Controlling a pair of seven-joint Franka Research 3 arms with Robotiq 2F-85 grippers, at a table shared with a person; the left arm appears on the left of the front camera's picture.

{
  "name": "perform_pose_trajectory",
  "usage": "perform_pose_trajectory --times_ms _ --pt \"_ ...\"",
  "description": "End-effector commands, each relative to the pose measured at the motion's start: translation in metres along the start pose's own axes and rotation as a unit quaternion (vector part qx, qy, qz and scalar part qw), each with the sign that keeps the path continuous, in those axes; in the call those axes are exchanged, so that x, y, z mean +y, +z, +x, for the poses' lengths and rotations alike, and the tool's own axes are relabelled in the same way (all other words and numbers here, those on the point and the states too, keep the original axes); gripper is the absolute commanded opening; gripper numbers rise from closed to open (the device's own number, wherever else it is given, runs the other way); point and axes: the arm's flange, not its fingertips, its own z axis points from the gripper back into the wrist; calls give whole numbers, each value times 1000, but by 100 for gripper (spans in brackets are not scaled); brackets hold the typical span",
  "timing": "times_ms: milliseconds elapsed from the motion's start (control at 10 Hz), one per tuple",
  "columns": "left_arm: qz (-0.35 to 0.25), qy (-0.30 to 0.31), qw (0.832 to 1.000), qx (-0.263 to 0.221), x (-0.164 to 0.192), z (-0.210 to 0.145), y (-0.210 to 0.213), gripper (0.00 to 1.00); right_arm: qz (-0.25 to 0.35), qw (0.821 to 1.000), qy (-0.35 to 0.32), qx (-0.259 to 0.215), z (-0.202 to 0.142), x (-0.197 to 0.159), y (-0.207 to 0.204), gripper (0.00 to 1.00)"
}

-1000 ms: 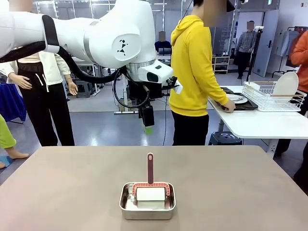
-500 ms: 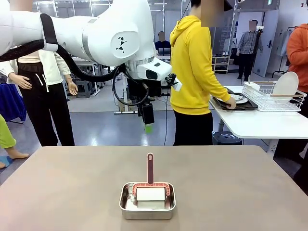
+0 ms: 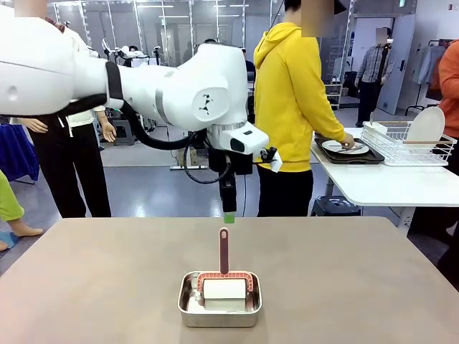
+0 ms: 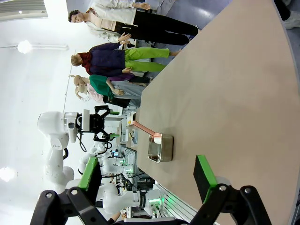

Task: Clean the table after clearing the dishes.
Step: When the right (or left) Handle tray is removed, use the right hand (or left hand) to clean the right (or left) side of the table with the Lint Roller.

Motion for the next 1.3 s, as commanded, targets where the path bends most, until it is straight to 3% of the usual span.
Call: perform_pose_trajectory --times_ms 0,400,1200 --pt "-27 -12 999 18 6 4 -5 100 2 1000 8 1 -1 4 0 100" --pt "-62 -15 998 22 19 -3 -41 100 2 1000 8 1 -1 4 0 100" --pt "-88 -63 994 -20 15 -13 -84 100 2 1000 8 1 -1 4 0 100"
